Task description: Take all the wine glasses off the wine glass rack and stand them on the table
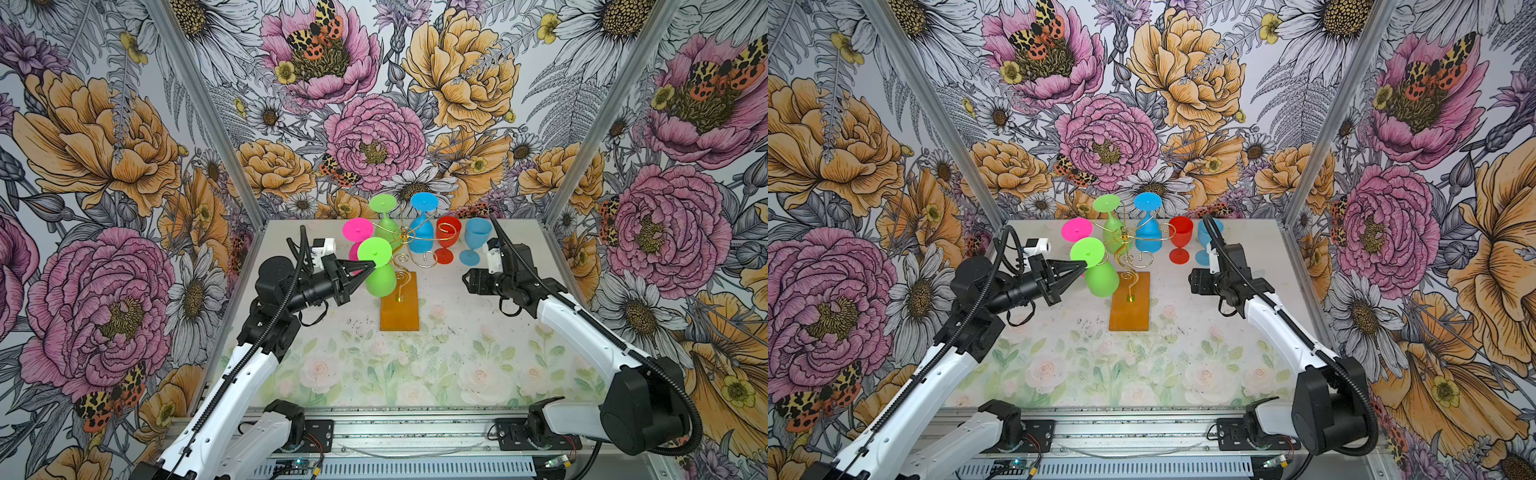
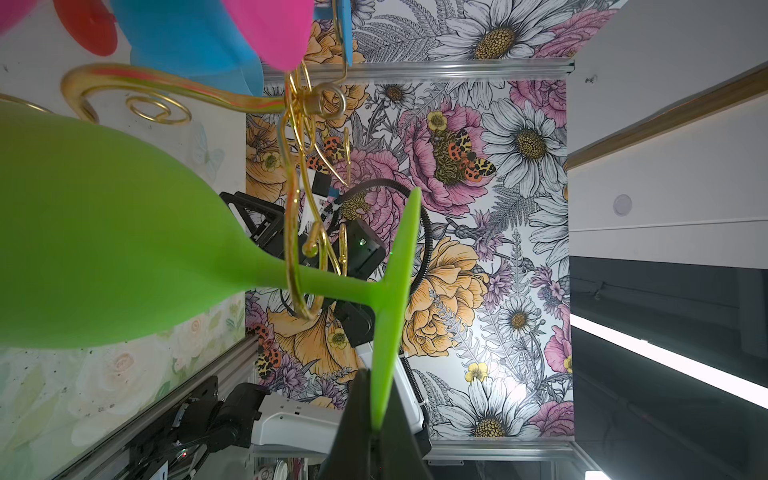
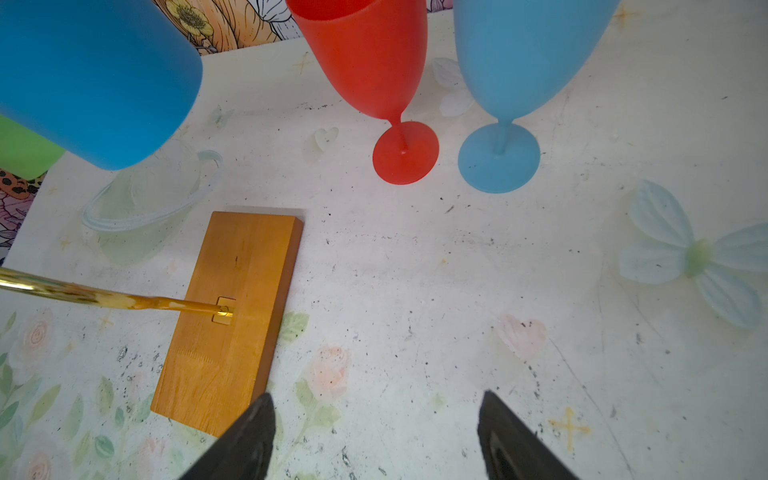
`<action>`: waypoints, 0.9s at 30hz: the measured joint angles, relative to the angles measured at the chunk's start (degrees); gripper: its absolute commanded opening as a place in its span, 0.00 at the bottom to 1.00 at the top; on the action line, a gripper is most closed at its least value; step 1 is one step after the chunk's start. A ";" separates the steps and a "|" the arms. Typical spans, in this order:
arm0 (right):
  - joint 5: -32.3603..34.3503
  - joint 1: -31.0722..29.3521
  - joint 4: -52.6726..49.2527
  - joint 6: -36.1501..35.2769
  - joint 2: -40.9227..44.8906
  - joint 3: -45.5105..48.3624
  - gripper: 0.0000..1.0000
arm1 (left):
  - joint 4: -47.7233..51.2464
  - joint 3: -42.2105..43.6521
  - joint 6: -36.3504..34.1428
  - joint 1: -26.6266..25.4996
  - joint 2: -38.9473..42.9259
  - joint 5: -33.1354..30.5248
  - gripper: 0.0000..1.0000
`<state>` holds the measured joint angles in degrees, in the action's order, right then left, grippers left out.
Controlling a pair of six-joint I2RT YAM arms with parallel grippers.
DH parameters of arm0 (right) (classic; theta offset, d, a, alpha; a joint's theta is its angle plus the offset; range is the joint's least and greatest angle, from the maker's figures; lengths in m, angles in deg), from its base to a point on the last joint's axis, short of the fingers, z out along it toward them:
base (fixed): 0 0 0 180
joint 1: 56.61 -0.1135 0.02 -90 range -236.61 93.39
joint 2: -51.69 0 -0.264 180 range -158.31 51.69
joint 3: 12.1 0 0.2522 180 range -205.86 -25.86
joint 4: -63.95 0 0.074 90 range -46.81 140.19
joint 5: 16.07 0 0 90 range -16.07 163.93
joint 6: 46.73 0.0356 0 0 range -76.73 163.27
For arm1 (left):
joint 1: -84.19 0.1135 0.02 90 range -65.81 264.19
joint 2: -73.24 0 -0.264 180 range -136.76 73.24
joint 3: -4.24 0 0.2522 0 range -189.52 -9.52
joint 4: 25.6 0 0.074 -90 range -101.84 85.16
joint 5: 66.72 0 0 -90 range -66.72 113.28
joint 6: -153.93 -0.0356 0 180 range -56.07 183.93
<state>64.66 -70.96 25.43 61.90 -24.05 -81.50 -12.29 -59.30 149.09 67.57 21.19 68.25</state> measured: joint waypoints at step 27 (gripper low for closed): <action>0.02 0.00 0.04 -0.02 1.22 0.48 0.78 | -0.61 -2.54 -0.07 0.66 -7.17 2.45 0.00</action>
<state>64.68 -70.96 25.48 61.88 -22.83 -81.02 -12.90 -61.84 149.03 68.22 14.02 70.70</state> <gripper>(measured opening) 0.781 0.058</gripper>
